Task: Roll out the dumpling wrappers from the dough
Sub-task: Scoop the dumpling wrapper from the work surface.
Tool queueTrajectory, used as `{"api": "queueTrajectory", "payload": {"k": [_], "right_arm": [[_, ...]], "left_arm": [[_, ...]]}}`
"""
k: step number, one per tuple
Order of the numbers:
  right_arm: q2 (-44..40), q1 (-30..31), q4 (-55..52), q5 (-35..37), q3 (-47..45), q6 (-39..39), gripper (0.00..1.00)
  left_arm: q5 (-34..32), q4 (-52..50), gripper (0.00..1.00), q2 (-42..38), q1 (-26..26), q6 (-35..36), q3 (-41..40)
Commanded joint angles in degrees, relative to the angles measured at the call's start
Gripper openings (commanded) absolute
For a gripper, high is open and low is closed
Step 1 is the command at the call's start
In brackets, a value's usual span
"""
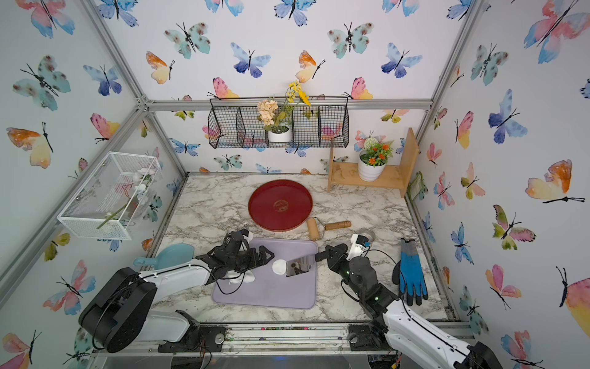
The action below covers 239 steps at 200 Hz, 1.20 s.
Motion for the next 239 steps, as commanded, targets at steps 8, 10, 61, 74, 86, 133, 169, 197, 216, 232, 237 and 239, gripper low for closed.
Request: {"api": "queueTrajectory", "payload": {"k": [8,10,61,74,86,133,169,197,216,232,237,239], "right_arm": [[1.1,0.3,4.5,-0.5,-1.8,0.4,0.02],[1.2,0.3,4.6,-0.5,-1.8,0.4,0.02],[3.1,0.3,6.2,-0.5,-2.4,1.1,0.02],[3.2,0.3,7.1,-0.4,-2.8,1.4,0.02],[3.7,0.3,7.6,-0.5,-2.8,1.5,0.02],[6.6,0.3,11.3,-1.7,-2.9,2.8,0.02],[9.3,0.3,14.6,-2.7,-2.6,3.8,0.02],[9.9,0.3,16.5,-2.8,-2.9,4.9,0.02],[9.5,0.3,17.4,-2.3,-3.6,6.4,0.02],[9.2,0.4,17.6,-2.1,-3.9,6.9,0.02],[9.2,0.4,17.7,-2.1,-3.9,6.9,0.02],[9.2,0.4,17.8,-2.2,-3.8,7.0,0.02]], "left_arm": [[-1.6,-5.9,0.99,1.2,0.3,-0.1,-1.4],[-1.6,-5.9,0.99,1.3,0.3,-0.1,-1.4],[-1.5,-5.9,0.99,1.3,0.3,-0.1,-1.4],[-1.5,-5.9,0.99,1.3,0.3,-0.1,-1.5],[-1.4,-5.9,0.99,1.2,0.3,-0.1,-1.5],[-1.5,-5.7,0.99,1.3,0.3,-0.2,-1.6],[-1.4,-5.7,0.99,1.5,0.3,-0.2,-1.5],[-1.4,-5.6,0.99,1.4,0.3,-0.2,-1.6],[-1.4,-5.8,0.99,1.4,0.3,-0.1,-1.5],[-1.5,-5.7,0.99,1.2,0.3,-0.1,-1.5],[-1.5,-5.8,0.99,1.2,0.3,-0.1,-1.6],[-1.5,-5.8,0.99,1.3,0.3,-0.2,-1.6]]}}
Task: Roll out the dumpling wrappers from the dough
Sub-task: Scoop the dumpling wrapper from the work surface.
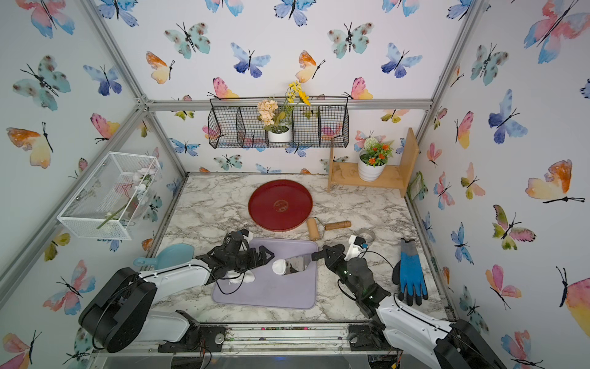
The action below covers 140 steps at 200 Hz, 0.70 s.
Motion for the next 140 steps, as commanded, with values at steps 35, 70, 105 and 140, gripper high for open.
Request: {"api": "queueTrajectory", "payload": {"k": [35,70,105,140], "right_arm": [[-1.1,0.3,5.1,-0.6,-1.1,2.9,0.02],[-0.8,0.4,6.7,-0.9,-1.0,3.6,0.02],[0.6,0.4,9.3,-1.3,-0.7,4.6,0.03],[1.8,0.3,8.4,-1.7,0.7,4.1,0.02]], "left_arm": [[-1.5,-5.9,0.99,1.0,0.3,-0.2,-1.6],[-1.4,-5.9,0.99,1.1,0.3,-0.1,-1.5],[-1.5,-5.9,0.99,0.9,0.3,-0.1,-1.5],[-1.5,-6.3,0.99,1.0,0.3,-0.1,-1.2]]}}
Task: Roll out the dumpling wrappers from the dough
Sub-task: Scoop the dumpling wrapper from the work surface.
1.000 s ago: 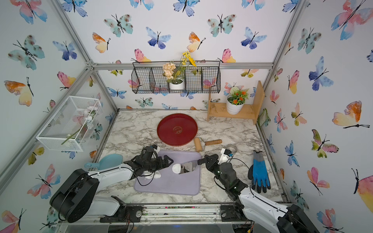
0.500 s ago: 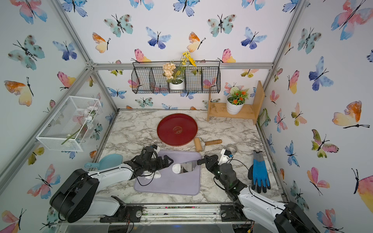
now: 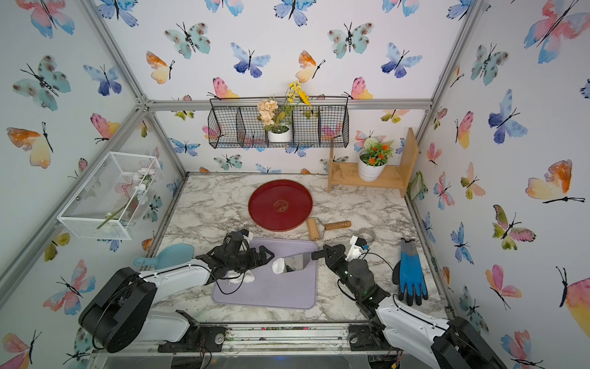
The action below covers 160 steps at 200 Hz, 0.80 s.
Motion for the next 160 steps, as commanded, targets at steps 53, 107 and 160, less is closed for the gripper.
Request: {"api": "queueTrajectory", "payload": {"k": [53,107,160], "right_arm": [[-3.6,0.3,0.9,0.0,0.7,0.4,0.02],[-3.3,0.4,-3.6,0.0,1.9,-1.2,0.02],[-3.6,0.3,-4.4,0.7,1.1,-2.5,0.02]], "left_arm": [[-1.4,-6.4,0.99,0.3,0.3,0.1,-1.0],[-1.6,-7.9,0.99,-1.5,0.3,0.2,0.2],[0.5,-8.7,0.99,-6.3,0.3,1.5,1.9]]}}
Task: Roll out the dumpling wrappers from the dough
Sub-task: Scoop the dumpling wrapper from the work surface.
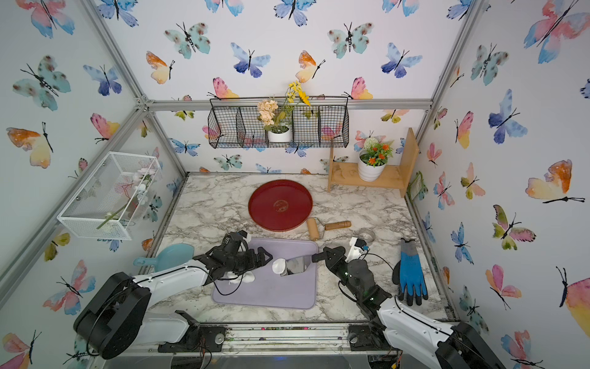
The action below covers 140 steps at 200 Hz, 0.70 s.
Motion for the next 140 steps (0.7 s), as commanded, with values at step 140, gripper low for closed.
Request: {"api": "queueTrajectory", "payload": {"k": [140], "right_arm": [[10.7,0.4,14.5,-2.0,1.9,2.1,0.02]], "left_arm": [[1.8,-2.4,0.99,-2.4,-5.4,0.7,3.7]]}}
